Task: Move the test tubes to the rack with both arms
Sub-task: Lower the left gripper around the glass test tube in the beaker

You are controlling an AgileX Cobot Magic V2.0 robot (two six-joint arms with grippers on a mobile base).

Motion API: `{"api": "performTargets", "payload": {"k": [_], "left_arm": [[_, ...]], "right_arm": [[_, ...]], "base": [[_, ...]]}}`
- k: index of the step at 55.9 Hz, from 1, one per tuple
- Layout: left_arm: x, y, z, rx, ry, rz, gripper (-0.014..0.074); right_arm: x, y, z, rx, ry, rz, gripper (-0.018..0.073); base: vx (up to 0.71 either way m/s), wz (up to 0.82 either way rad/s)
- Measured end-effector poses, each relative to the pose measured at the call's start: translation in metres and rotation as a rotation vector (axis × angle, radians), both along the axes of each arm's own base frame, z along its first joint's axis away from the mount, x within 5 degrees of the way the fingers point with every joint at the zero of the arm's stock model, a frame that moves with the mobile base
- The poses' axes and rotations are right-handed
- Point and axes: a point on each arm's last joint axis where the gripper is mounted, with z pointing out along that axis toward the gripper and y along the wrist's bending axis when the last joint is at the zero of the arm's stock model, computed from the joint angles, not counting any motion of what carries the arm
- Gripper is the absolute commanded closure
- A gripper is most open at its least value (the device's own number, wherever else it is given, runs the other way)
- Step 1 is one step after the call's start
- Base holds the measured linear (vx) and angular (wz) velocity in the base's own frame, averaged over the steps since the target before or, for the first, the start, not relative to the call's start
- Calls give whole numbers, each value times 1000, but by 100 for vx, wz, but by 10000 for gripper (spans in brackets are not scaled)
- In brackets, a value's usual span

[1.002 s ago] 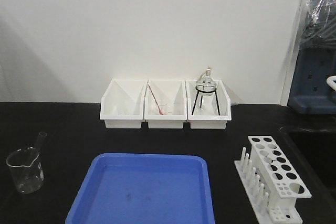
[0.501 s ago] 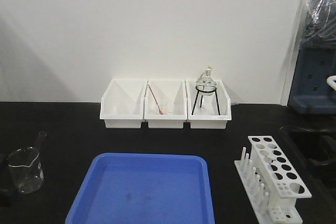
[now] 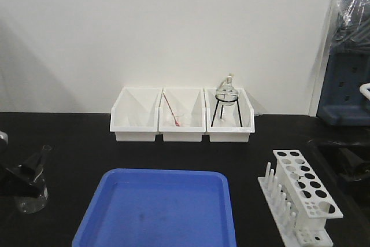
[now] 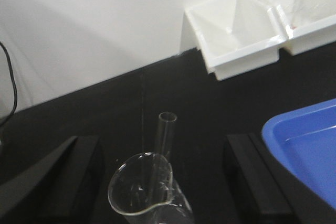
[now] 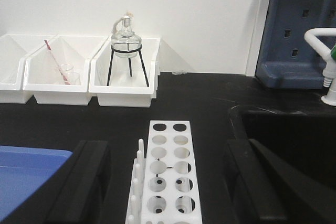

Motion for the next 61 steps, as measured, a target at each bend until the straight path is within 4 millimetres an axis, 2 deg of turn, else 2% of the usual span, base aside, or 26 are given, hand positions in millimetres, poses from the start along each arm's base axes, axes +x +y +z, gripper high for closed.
{"api": "performTargets", "payload": {"k": [16,32,43,61], "left_arm": [[58,2,-23,94,85,-12,12],[102,29,-41,103,135,47,12],[113,32,-45,100,175,47,12],[112,31,-50,97,231,40,12]], "right_arm": [[0,0,0,0,0,0,39],[0,0,0,0,0,0,39],[0,0,0,0,0,0,39],[0,0,0,0,0,0,39]], "base": [[0,0],[0,0],[0,0],[0,0]]}}
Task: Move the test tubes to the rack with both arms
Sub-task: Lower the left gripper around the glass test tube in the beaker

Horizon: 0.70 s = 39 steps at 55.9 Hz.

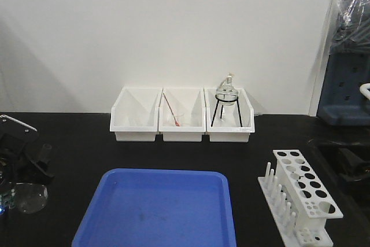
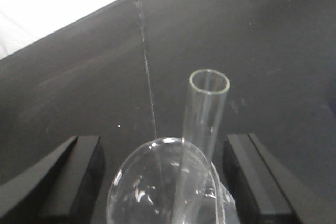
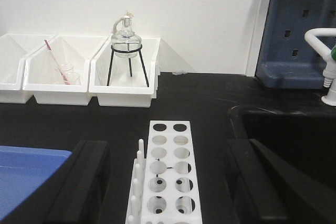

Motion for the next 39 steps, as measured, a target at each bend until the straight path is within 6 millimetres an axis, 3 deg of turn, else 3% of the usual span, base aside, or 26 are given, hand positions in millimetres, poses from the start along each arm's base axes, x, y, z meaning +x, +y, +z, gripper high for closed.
{"api": "performTargets", "payload": {"k": [19,39], "left_arm": [[7,1,-16,1,-17,5,12],[11,0,-11,-48,-93,18,12]], "right_arm": [[0,0,0,0,0,0,39],[6,0,-8,0,31,0,39]], "base": [[0,0],[0,0]]}}
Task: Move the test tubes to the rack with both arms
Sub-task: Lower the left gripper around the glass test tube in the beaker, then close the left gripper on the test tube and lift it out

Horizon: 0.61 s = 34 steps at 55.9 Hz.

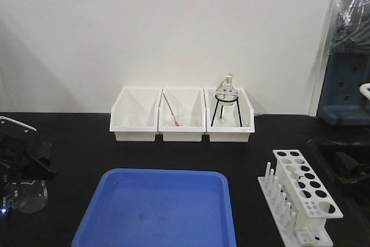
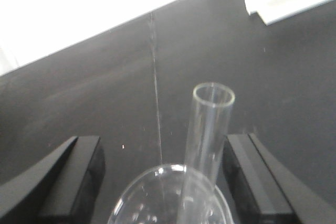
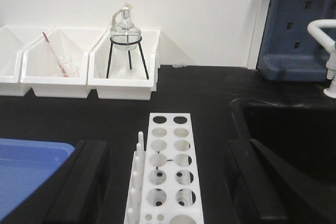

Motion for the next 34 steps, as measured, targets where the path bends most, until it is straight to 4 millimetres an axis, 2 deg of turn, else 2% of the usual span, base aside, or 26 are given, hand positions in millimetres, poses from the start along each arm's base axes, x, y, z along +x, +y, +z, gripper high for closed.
{"api": "performTargets", "payload": {"k": [17,25,29,34], "left_arm": [[11,-12,-14,-29,-6,-65,12],[20,-14,-12,-26,-27,-75,13],[25,-15,-8,-27,-36,-74,39],[28,-14,-6,-25,-31,-71,124]], "right_arm": [[2,0,-3,0,9,0,39],[2,0,-3,0,8,1,39],[2,0,-3,0,8,1,39],[2,0,-3,0,8,1,39]], "base": [[0,0],[0,0],[0,0],[0,0]]}}
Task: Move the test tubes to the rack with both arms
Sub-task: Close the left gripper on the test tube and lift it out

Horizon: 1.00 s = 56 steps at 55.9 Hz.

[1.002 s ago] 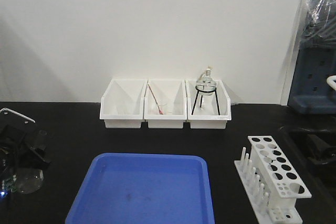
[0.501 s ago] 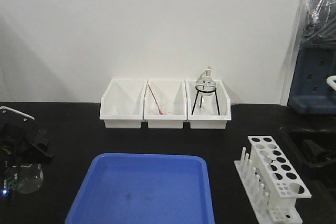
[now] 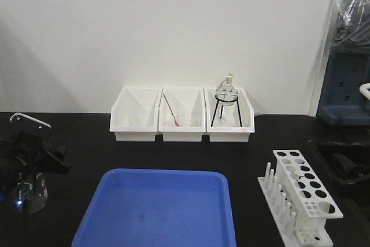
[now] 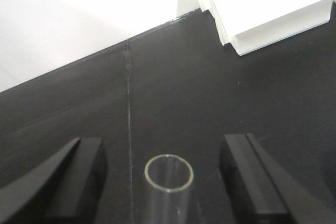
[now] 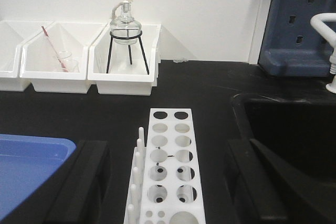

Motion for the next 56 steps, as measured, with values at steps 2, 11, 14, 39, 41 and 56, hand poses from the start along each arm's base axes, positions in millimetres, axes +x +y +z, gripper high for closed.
{"api": "performTargets", "payload": {"k": [2,11,14,39,41,56], "left_arm": [[0,0,0,1,8,1,169],[0,0,-3,3,41,5,395],[0,0,-3,5,45,4,449],[-2,1,4,7,53,9,605],[-3,1,9,5,46,11,605],[-17,3,56,-84,-17,67,605]], "right_arm": [[0,0,0,0,-1,0,39],[0,0,1,0,-6,1,39],[0,0,1,1,-9,1,39],[1,0,3,2,-29,5,40],[1,0,3,2,-29,5,40],[1,0,3,2,-29,5,52]], "base": [[0,0],[0,0],[0,0],[0,0],[0,0],[0,0]]}}
